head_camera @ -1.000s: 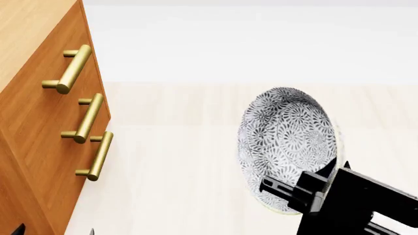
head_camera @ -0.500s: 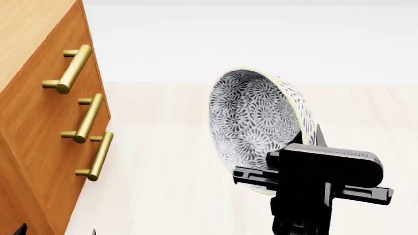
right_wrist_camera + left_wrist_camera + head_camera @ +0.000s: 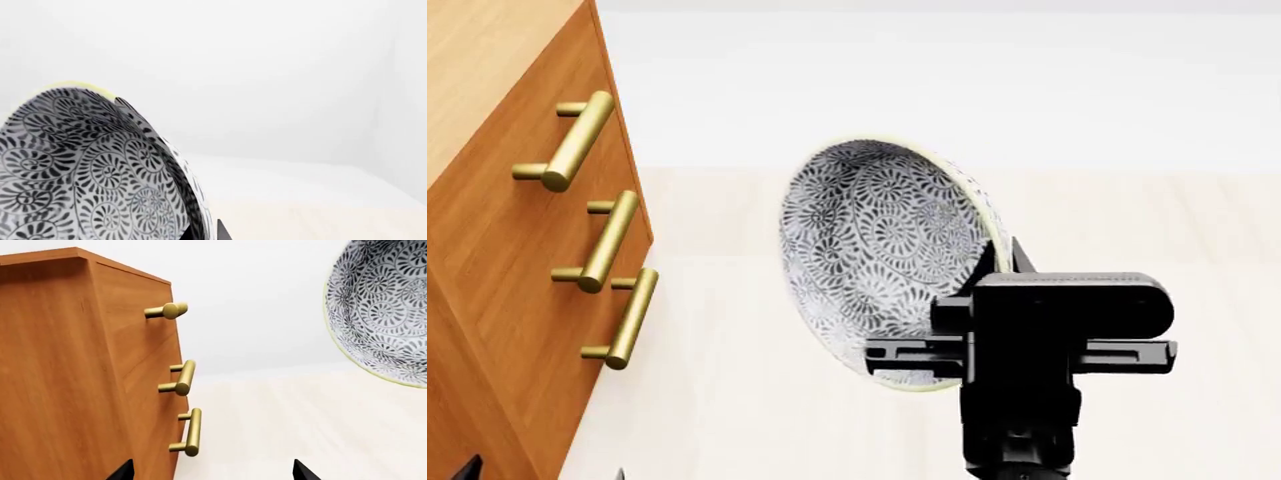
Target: Put the bowl on top of the cabinet.
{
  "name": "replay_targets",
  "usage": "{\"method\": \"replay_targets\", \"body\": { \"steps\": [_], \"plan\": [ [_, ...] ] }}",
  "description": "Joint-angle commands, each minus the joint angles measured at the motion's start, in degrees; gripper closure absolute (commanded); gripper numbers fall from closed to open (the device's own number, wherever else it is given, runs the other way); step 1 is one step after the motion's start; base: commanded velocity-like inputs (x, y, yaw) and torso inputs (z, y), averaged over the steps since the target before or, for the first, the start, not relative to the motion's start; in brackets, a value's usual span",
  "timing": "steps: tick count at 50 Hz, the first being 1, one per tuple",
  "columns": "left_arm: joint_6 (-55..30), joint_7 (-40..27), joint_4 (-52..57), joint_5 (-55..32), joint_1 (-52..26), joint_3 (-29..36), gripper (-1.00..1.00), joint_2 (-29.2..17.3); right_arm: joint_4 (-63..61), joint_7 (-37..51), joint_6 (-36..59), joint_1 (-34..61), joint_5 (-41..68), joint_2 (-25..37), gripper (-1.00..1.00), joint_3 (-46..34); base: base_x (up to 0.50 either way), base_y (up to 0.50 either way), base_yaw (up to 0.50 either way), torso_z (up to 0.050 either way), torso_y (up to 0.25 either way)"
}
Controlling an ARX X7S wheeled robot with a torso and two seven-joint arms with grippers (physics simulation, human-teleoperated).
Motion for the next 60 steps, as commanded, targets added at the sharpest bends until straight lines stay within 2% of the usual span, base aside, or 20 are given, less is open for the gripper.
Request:
{"method": "replay_targets", "body": {
  "steps": [1,5,7,11,13,17,29,41,42,43,44,51,60],
  "plan": [
    [-2.23,1.40,4.07,1.44,0.62,-0.33,-1.00,-0.64,1.98,-7.07,-4.17,-0.03,-0.82,-1.54,1.00,0.92,0.00,0.00,0.00,0.000,0.000],
    [-5.45,1.68,7.60,2.36,-0.33,0.74,-1.00,-1.51,3.33,-8.19,-6.07,-0.46,-1.37,-2.04,1.00,0.66,0.00,0.00,0.00,0.000,0.000],
    [-3.37,6.10,8.65,-1.15,-1.15,1.42,-1.00,-2.83,3.04,-9.05,-7.33,-1.01,-1.16,-1.82,1.00,0.83,0.00,0.00,0.00,0.000,0.000],
    [-8.71,6.10,12.28,-1.49,-4.04,1.76,-1.00,-3.11,2.76,-10.40,-9.16,-1.82,-0.84,-1.42,1.00,1.08,0.00,0.00,0.00,0.000,0.000],
    [-10.54,7.51,11.87,-4.67,-5.86,1.03,-1.00,-2.80,2.60,-10.95,-10.30,-2.42,-1.15,-1.14,1.00,1.06,0.00,0.00,0.00,0.000,0.000],
    [-12.14,7.00,12.47,-4.41,-6.75,1.25,-1.00,-2.67,3.39,-11.51,-11.36,-2.79,-1.63,-1.05,1.00,1.01,0.00,0.00,0.00,0.000,0.000],
    [-25.16,4.35,22.41,-3.92,-11.87,2.59,-1.00,-3.33,3.19,-14.42,-15.43,-4.43,-1.55,-0.93,1.00,0.87,0.00,0.00,0.00,0.000,0.001],
    [-30.62,4.86,21.48,-5.28,-17.42,3.29,-1.00,-1.67,0.28,-15.09,-17.29,-6.28,-2.37,0.36,1.00,0.42,0.00,0.00,0.00,0.000,0.001],
    [-30.78,5.53,21.76,-6.10,-17.66,3.19,-1.00,-1.70,0.39,-15.13,-17.31,-6.23,-2.35,0.34,1.00,0.43,0.00,0.00,0.00,0.000,0.000],
    [-32.01,8.85,21.90,-11.88,-18.39,1.30,-1.00,-1.33,0.60,-15.19,-17.33,-6.15,-2.32,0.28,1.00,0.47,0.00,0.00,0.00,0.000,0.000],
    [-33.47,8.08,22.43,-11.48,-19.09,1.46,-1.00,-1.38,0.69,-15.19,-17.46,-6.19,-2.39,0.26,1.00,0.48,0.00,0.00,0.00,0.000,0.000],
    [-43.51,9.83,23.18,-22.99,-23.28,-4.06,-1.00,0.29,1.17,-15.33,-18.24,-6.63,-2.83,0.09,1.00,0.34,0.00,0.00,0.00,0.000,0.000],
    [-50.78,7.20,25.01,-26.29,-28.61,-5.10,-1.00,1.53,0.11,-15.07,-18.49,-7.17,-3.69,0.36,1.00,-0.15,0.00,0.00,0.00,0.000,0.000]
  ]
}}
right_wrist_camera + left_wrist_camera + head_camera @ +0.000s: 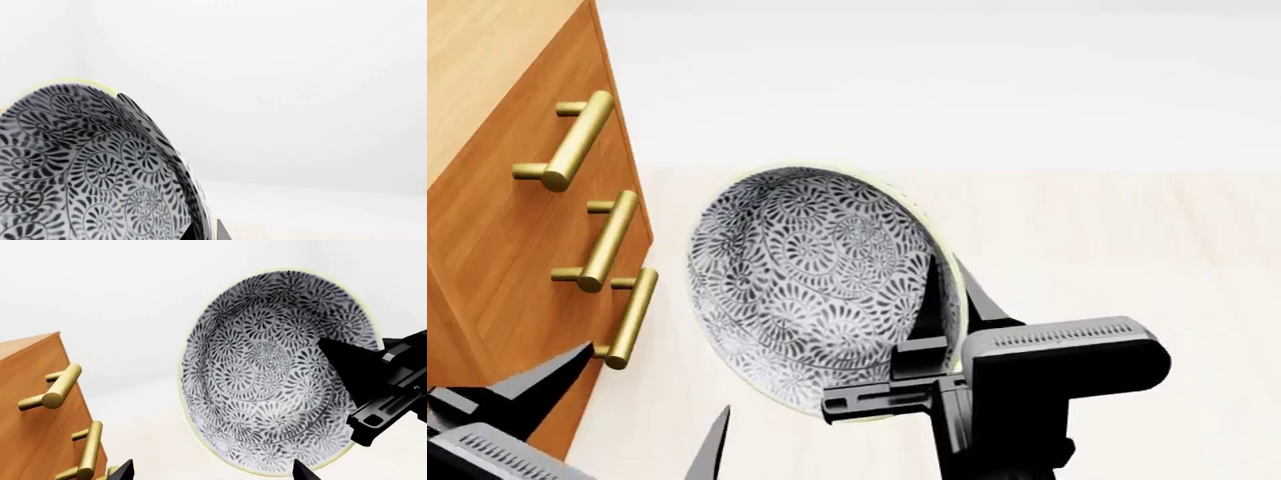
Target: Put the bowl on top of the cabinet.
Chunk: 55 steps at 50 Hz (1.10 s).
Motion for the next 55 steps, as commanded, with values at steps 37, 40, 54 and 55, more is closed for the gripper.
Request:
{"method": "replay_targets", "body": {
  "steps": [37,40,54,55],
  "plan": [
    [-10.47,2.95,-13.89,-7.12,-17.59,-4.21,-1.00,5.46,-1.19,-2.67,-1.41,-1.41,-2.84,-0.17,1.00,0.31,0.00,0.00,0.00,0.000,0.001],
    [-10.51,3.07,-14.07,-7.15,-17.96,-3.88,-1.00,5.48,-1.66,-2.62,-1.42,-1.55,-3.10,-0.09,1.00,0.09,0.00,0.00,0.00,0.000,0.000],
    [-8.16,3.92,-17.01,-6.19,-17.84,-3.26,-1.00,5.25,-1.32,-2.69,-1.85,-1.76,-3.56,-0.15,1.00,-0.13,0.00,0.00,0.00,0.000,0.000],
    [-7.89,4.07,-17.42,-6.05,-17.90,-3.17,-1.00,5.23,-1.29,-2.69,-1.89,-1.79,-3.60,-0.14,1.00,-0.14,0.00,0.00,0.00,0.000,0.000]
  ]
}}
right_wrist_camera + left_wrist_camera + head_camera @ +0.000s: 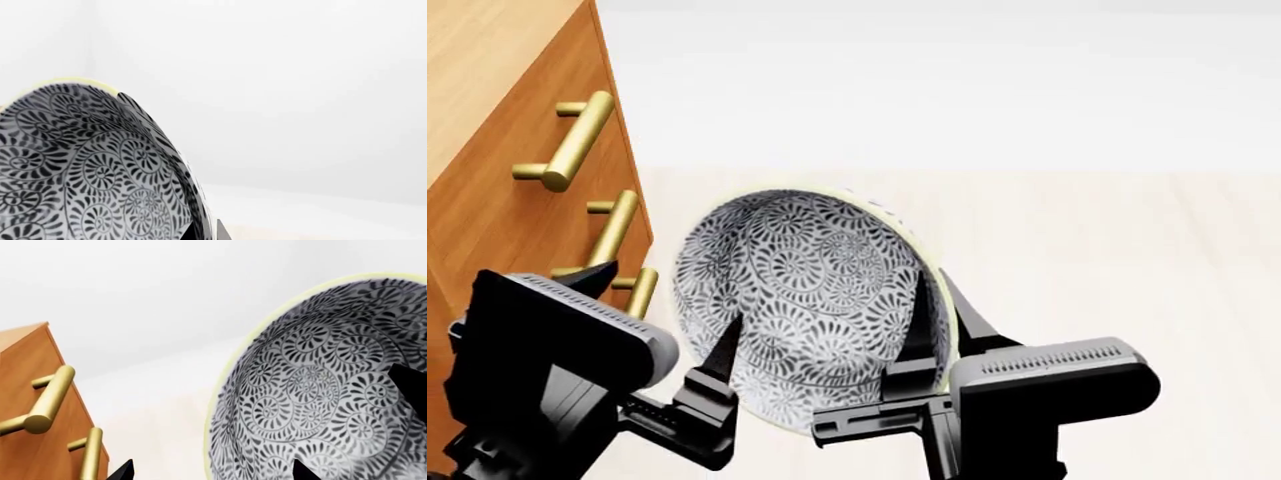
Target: Put the bowl on top of the cabinet.
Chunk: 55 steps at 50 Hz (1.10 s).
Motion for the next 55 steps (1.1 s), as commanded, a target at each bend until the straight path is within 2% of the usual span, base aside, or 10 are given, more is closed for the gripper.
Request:
{"method": "replay_targets", "body": {
  "steps": [1,44,45,55],
  "plan": [
    [2.09,2.23,-3.06,1.61,-0.35,-0.62,-1.00,1.01,-0.47,-2.42,0.15,0.09,-1.43,-0.60,1.00,1.12,0.00,0.00,0.00,0.000,0.010],
    [6.76,4.68,-9.14,3.61,-0.85,2.35,-1.00,0.45,-0.63,-2.44,-0.28,-0.28,-1.46,-0.28,1.00,1.05,0.00,0.00,0.00,0.000,0.000],
    [6.82,4.63,-9.08,3.61,-0.75,2.35,1.00,0.42,-0.54,-2.46,-0.36,-0.32,-1.42,-0.30,1.00,1.09,0.00,0.00,0.00,0.000,0.000],
    [7.50,5.18,-8.31,3.58,-0.07,3.03,1.00,-0.32,-0.27,-2.40,-0.48,-0.40,-1.62,-0.42,1.00,0.95,0.00,0.00,0.00,0.000,0.001]
  ]
}}
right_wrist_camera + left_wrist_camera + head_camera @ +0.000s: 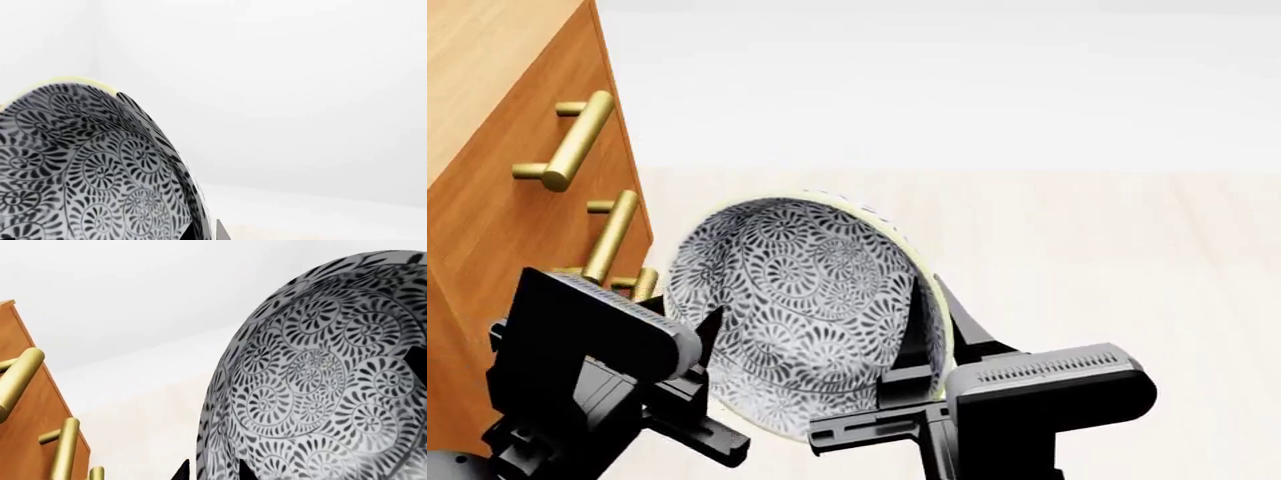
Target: Put the bowl on top of the cabinet.
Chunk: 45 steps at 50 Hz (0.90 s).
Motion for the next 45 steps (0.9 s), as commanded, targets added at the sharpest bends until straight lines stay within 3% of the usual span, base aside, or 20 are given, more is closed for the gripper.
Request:
{"method": "replay_targets", "body": {
  "steps": [1,32,33,45],
  "plan": [
    [0.76,1.13,0.74,2.30,0.80,-0.78,1.00,0.10,-0.14,-2.06,0.25,0.18,-1.29,-0.61,1.00,1.36,0.00,0.00,0.00,0.000,0.000],
    [1.15,0.90,2.31,1.06,1.05,-1.17,1.00,-0.65,0.13,-1.77,1.29,0.60,-0.77,-0.49,1.00,1.29,0.00,0.00,0.00,0.000,0.000],
    [1.11,0.82,2.40,1.02,0.99,-1.20,1.00,-0.63,0.14,-1.88,1.38,0.62,-0.71,-0.41,-1.00,1.23,0.00,0.00,0.00,0.000,0.000],
    [1.69,0.85,1.88,1.14,1.13,-0.86,1.00,-0.70,0.50,-1.61,1.07,0.37,-0.31,-0.33,-1.00,1.66,0.00,0.00,0.00,0.000,0.000]
  ]
}}
